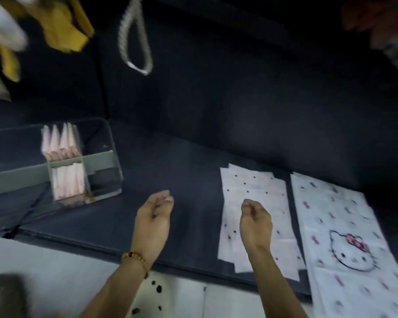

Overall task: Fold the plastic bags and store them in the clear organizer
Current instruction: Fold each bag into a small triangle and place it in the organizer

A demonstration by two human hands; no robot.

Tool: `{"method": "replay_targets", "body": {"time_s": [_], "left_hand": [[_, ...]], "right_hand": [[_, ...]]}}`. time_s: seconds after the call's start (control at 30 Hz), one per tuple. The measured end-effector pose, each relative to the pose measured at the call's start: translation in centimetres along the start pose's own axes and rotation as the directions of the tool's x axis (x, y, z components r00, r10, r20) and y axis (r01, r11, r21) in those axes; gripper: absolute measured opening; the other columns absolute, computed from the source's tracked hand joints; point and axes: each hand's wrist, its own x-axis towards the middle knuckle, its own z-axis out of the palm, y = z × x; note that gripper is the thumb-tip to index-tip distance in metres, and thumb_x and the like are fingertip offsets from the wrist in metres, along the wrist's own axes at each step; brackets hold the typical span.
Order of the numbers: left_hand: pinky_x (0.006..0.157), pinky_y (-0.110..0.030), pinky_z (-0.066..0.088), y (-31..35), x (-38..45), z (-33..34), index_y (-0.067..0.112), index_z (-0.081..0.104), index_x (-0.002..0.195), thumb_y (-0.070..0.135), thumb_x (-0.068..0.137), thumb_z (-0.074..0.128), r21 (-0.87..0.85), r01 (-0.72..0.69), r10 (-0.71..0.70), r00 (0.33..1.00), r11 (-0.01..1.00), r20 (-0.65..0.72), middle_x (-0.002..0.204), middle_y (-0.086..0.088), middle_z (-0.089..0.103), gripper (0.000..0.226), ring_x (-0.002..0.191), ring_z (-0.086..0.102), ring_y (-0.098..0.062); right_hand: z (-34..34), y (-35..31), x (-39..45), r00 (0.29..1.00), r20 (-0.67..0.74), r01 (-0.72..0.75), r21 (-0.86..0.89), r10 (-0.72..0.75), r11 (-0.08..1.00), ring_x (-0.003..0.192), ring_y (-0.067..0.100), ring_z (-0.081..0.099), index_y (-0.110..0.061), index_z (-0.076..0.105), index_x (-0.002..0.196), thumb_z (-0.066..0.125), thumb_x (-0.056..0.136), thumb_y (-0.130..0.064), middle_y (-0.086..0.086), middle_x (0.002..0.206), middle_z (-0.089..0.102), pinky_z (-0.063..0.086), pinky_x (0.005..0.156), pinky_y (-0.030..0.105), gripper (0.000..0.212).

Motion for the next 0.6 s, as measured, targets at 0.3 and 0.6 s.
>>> {"method": "replay_targets", "body": {"time_s": [0.3,0.6], "left_hand": [[0.107,-0.025,0.033,-6.5,-1.2,10.6,0.028,0.043,0.138,0.039,0.091,0.055,0.572,-0.49,0.05,0.786,0.658,0.616,0.139,0.005,0.044,0.05,0.128,0.04,-0.012],[0.117,-0.029,-0.002,-9.6,-0.7,13.0,0.034,0.056,0.129,0.048,0.094,0.046,0.505,-0.854,0.042,0.513,0.128,0.857,0.148,0.007,0.038,0.038,0.141,0.019,-0.011]], "right_hand": [[-8.7,12.2,0.9,0.981,0.192,0.096,-0.578,0.021,0.81,0.139,0.026,0.03,-0.017,0.044,0.136,0.056,0.09,-0.041,0.004,0.147,0.036,0.036,0.105,0.039,0.054],[-8.3,13.3,0.4,0.979,0.064,0.195,-0.556,-0.192,0.808,0.117,0.033,0.051,-0.017,0.075,0.103,0.068,0.086,-0.023,0.01,0.128,0.061,0.045,0.093,0.048,0.019]]}}
